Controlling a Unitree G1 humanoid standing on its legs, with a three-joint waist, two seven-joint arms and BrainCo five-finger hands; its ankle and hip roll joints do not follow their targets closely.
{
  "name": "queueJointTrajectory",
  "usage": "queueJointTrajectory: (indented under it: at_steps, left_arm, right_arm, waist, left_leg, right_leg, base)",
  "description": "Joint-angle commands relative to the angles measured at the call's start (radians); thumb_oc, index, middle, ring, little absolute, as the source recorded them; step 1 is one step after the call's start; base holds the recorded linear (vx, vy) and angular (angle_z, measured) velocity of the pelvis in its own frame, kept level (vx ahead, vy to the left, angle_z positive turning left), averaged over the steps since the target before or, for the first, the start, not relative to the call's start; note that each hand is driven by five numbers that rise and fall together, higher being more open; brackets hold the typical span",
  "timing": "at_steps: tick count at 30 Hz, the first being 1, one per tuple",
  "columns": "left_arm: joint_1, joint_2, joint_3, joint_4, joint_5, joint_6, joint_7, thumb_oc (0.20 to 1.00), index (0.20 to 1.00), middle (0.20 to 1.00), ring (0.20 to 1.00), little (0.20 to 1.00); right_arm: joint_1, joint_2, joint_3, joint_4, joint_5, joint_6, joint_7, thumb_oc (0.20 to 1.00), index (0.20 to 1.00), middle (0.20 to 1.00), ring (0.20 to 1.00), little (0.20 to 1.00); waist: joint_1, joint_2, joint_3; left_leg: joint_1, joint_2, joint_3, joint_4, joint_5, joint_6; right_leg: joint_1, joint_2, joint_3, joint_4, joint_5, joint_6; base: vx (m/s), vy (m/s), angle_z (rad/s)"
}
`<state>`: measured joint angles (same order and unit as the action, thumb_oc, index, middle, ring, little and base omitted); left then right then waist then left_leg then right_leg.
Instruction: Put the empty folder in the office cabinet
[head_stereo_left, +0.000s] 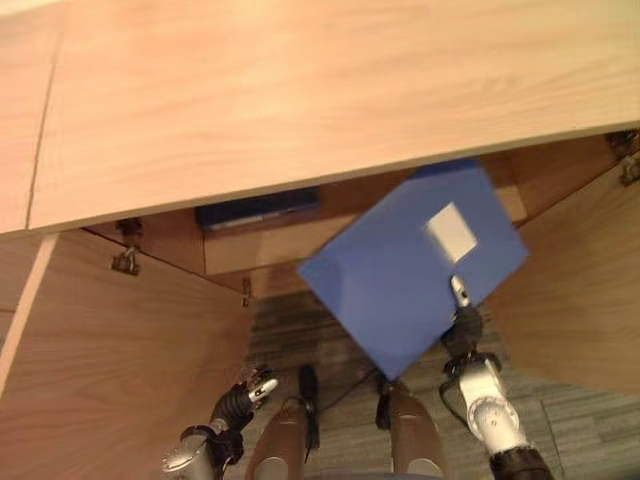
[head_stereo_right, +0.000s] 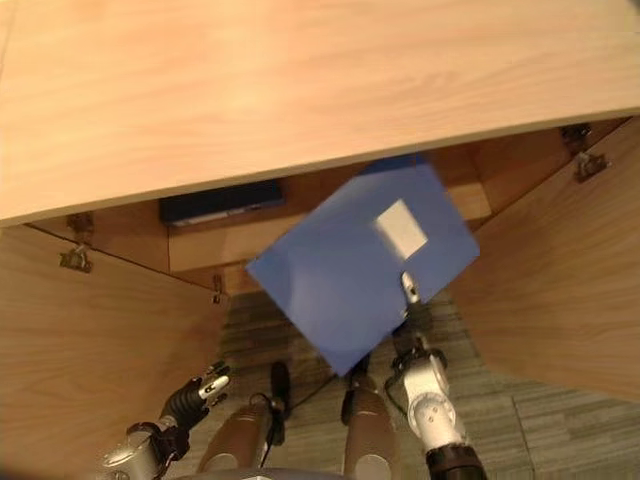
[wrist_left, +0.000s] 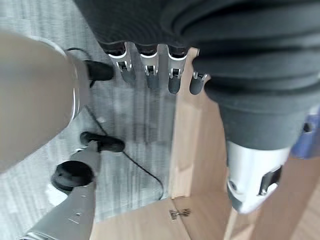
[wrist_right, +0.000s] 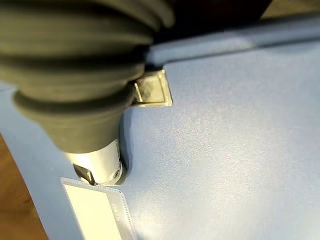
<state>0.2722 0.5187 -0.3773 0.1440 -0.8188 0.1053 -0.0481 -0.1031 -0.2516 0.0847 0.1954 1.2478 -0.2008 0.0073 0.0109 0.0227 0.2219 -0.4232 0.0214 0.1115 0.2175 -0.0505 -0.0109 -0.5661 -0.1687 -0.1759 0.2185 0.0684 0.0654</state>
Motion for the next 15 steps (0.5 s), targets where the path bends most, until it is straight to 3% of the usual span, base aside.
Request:
queueJointTrajectory:
  at_steps: [1,7,15]
  left_arm:
    - [0.042,0.044,-0.013,-0.06,-0.015,-0.035,-0.003,1.0,1.0,1.0,1.0,1.0]
    - [0.017,0.048,-0.041,-0.053,0.002,-0.036,-0.004,1.0,1.0,1.0,1.0,1.0]
    - [-0.011,0.04,-0.057,-0.054,0.004,-0.033,0.015,1.0,1.0,1.0,1.0,1.0]
  right_arm:
    - [-0.04,0.015,-0.013,-0.156,0.018,-0.112,-0.009,0.2,0.2,0.2,0.2,0.2]
    - [-0.241,-0.007,-0.047,-0.158,0.002,-0.205,-0.072,0.2,0.2,0.2,0.2,0.2]
    - [-0.5,-0.12,-0.098,-0.071,-0.016,-0.252,-0.169,0.2,0.2,0.2,0.2,0.2]
  waist:
    - [0.018,-0.006,-0.05]
    - [0.05,0.013,-0.065]
    - [0.094,0.027,-0.092]
  left_leg:
    - [-0.05,0.021,-0.018,0.103,-0.111,0.019]
    - [-0.175,0.014,-0.043,0.178,-0.12,0.018]
    - [-0.316,-0.005,-0.057,0.313,-0.151,0.015]
  right_leg:
    - [0.015,-0.073,0.013,0.083,-0.083,0.038]
    - [-0.098,-0.098,0.02,0.2,-0.138,0.013]
    - [-0.233,-0.141,0.039,0.388,-0.223,-0.017]
  base:
    - [-0.03,-0.046,0.15]
    - [-0.02,-0.037,0.15]
    - [0.02,-0.004,0.17]
